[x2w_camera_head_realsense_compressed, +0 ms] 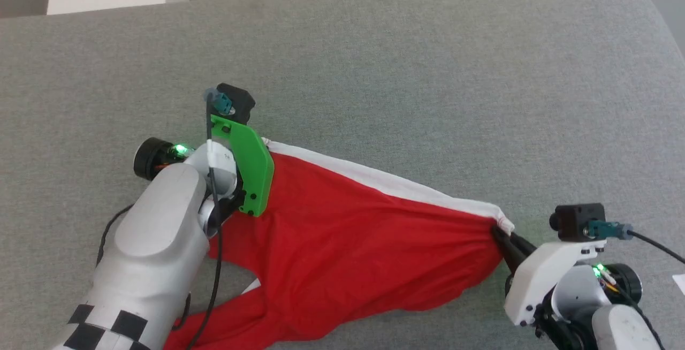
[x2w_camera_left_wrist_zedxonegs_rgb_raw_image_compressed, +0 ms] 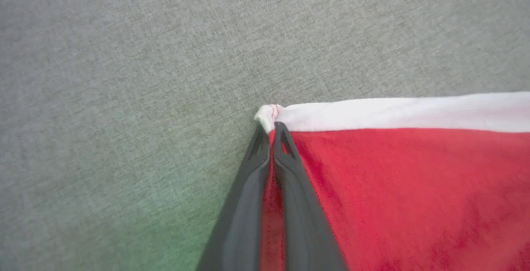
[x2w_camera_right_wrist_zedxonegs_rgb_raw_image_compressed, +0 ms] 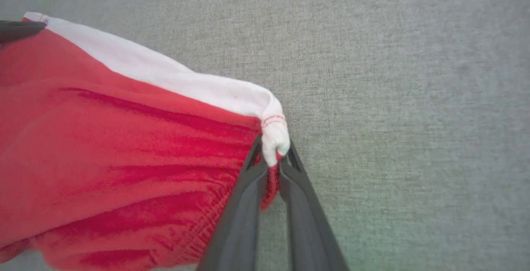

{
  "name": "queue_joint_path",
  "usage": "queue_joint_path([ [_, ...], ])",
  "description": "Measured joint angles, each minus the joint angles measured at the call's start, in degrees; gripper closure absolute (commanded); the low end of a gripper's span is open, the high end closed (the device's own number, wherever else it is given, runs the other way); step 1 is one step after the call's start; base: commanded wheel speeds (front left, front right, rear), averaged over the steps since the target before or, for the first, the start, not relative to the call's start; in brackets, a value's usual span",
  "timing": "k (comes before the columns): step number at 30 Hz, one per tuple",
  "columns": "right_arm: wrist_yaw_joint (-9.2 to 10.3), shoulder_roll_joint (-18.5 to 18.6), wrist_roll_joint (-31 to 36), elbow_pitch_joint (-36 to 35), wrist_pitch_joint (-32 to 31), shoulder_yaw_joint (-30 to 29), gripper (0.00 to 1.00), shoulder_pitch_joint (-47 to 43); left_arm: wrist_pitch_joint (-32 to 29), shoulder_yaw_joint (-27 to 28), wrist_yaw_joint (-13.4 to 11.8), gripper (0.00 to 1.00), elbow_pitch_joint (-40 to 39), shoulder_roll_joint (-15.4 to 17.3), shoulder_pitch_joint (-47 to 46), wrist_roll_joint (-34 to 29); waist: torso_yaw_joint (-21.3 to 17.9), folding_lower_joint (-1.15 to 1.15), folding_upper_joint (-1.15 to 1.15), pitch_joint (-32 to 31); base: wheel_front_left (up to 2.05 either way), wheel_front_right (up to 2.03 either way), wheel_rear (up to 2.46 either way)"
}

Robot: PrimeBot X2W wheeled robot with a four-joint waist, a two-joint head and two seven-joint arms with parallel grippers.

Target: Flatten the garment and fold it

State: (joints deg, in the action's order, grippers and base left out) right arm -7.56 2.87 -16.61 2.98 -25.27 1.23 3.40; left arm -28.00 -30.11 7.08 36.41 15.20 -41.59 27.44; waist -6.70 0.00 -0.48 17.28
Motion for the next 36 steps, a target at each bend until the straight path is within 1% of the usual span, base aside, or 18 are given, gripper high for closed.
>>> queue_joint_path([
  [4, 0.00, -0.02, -0.14, 0.07, -0.19, -0.42, 1.00, 2.42, 3.18, 2.54, 0.02, 1.00, -0.13, -0.16, 0.52, 3.02, 0.48, 0.00, 0.00, -1.10, 0.00, 0.00, 0.00],
  [6, 0.00, -0.01, -1.78, 0.10, -0.59, -0.97, 1.00, 4.61, 5.49, 4.89, -0.03, 1.00, -0.60, -0.15, 0.40, 4.56, 0.73, 0.00, 0.00, -1.61, 0.00, 0.00, 0.00],
  [10, 0.00, -0.01, -4.89, 0.82, -2.09, -1.33, 1.00, 12.83, 9.01, 7.51, -0.07, 1.00, -1.75, 1.38, -2.48, 5.48, 1.31, 0.00, 0.00, -2.34, 0.00, 0.00, 0.00],
  [12, 0.00, -0.04, -8.82, 2.23, -3.05, -1.43, 1.00, 19.18, 10.02, 8.40, -0.18, 1.00, -2.19, 2.86, -5.60, 5.26, 1.58, 0.00, 0.00, -2.41, 0.00, 0.00, 0.00],
  [14, 0.00, 0.00, -11.51, 4.34, -3.99, -1.23, 1.00, 25.40, 10.02, 8.28, -0.33, 1.00, -2.59, 4.77, -8.87, 3.31, 1.70, 0.00, 0.00, -2.23, 0.00, 0.00, 0.00],
  [16, 0.00, -0.04, -16.94, 8.39, -4.83, -0.88, 1.00, 33.00, 10.48, 8.48, -0.67, 1.00, -3.00, 6.58, -12.74, 1.87, 1.69, 0.00, 0.00, -1.78, 0.00, 0.00, 0.00],
  [18, 0.00, 0.05, -13.79, 11.73, -4.97, 0.57, 1.00, 40.07, 11.03, 8.88, -1.15, 1.00, -3.24, 7.91, -16.38, 0.75, 1.66, 0.00, 0.00, -1.26, 0.00, 0.00, 0.00],
  [19, 0.00, -0.13, -13.63, 13.77, -4.69, 0.78, 1.00, 44.09, 11.43, 8.81, -1.38, 1.00, -3.35, 8.55, -18.52, -0.27, 1.67, 0.00, 0.00, -0.93, 0.00, 0.00, 0.00],
  [21, 0.00, -0.14, -14.59, 18.14, -3.04, 0.66, 1.00, 50.99, 12.62, 8.86, -1.54, 1.00, -3.49, 9.65, -22.30, -1.77, 1.79, 0.01, 0.00, -0.30, 0.00, 0.00, 0.00],
  [22, 0.00, -0.04, -14.32, 20.74, -2.04, 0.71, 1.00, 54.39, 13.27, 8.86, -1.79, 1.00, -3.44, 10.02, -24.22, -2.07, 1.91, 0.01, 0.00, 0.05, 0.00, 0.00, 0.00],
  [24, 0.00, 0.01, -12.83, 25.19, 0.36, 1.20, 1.00, 60.01, 15.00, 8.64, -2.12, 1.00, -3.20, 10.89, -27.48, -4.54, 2.21, 0.01, 0.00, 0.71, 0.00, 0.00, 0.00],
  [29, -0.01, -0.24, -10.70, 34.11, 9.34, 1.99, 1.00, 71.33, 22.19, 10.45, -4.35, 1.00, -1.67, 12.09, -34.41, -6.06, 3.51, 0.01, 0.00, 2.07, 0.00, 0.00, 0.00],
  [32, -0.03, -0.34, -9.62, 38.25, 15.36, 1.79, 1.00, 75.69, 27.08, 11.63, -5.23, 1.00, -1.18, 11.98, -36.57, -6.19, 4.42, 0.01, 0.00, 2.61, 0.00, 0.00, 0.00],
  [36, -0.04, -0.47, -8.16, 42.72, 18.94, 3.31, 1.00, 77.08, 30.88, 12.26, -4.94, 1.00, 0.37, 11.71, -36.49, -5.61, 5.76, 0.01, 0.00, 3.03, 0.00, 0.00, 0.00],
])
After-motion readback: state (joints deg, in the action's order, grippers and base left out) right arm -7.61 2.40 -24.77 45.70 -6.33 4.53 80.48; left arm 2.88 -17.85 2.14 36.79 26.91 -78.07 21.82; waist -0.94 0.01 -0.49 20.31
